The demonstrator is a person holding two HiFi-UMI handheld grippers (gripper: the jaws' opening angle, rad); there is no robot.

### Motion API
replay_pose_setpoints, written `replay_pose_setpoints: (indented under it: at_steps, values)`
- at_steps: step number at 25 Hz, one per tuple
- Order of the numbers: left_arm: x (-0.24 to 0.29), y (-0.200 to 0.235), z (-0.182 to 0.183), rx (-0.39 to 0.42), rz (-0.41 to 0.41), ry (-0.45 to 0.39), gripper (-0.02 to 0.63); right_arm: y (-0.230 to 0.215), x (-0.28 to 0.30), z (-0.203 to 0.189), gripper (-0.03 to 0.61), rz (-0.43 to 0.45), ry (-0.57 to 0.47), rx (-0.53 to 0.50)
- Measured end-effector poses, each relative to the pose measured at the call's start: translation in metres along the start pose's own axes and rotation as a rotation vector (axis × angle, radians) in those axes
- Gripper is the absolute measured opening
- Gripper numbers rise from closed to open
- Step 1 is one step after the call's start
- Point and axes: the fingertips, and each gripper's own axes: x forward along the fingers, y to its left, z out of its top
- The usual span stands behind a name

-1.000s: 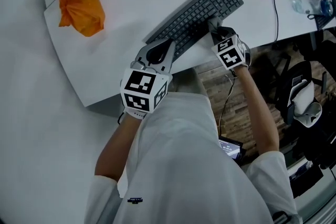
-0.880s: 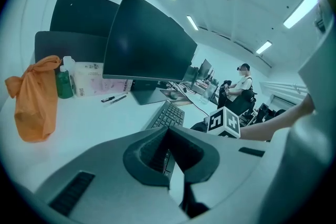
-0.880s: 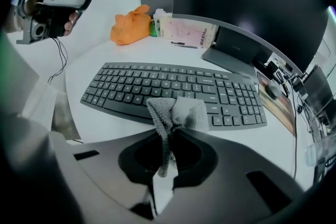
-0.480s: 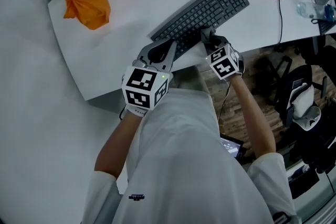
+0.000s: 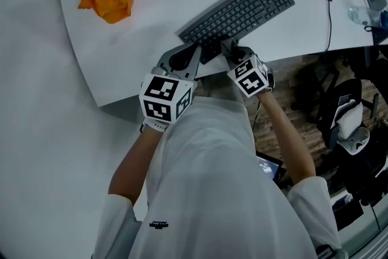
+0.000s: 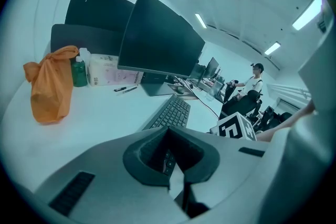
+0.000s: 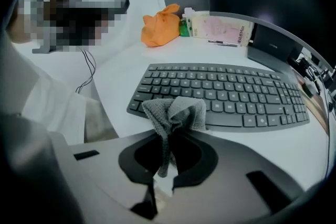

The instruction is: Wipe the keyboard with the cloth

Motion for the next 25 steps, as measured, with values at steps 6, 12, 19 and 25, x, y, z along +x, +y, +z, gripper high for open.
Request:
replay_pose_setpoints:
  at_steps: [6,12,19,25]
  values:
    - [-0.011,0.008,-0.007,-0.015,0.03,0.0,0.018,0.044,0.008,0.008,0.023,0.107,0.005,-0.025]
    - [-0.022,0.015,-0.01,-0.027,0.052,-0.012,0.018,0.085,0.014,0.017,0.023,0.205,0.001,-0.046]
    - [-0.031,0.021,-0.012,-0.041,0.077,-0.019,0.018,0.118,0.011,0.042,0.025,0.331,-0.061,-0.038]
    - [-0.031,0.021,-0.015,-0.044,0.075,-0.023,0.018,0.121,0.017,0.062,0.025,0.516,-0.09,0.107]
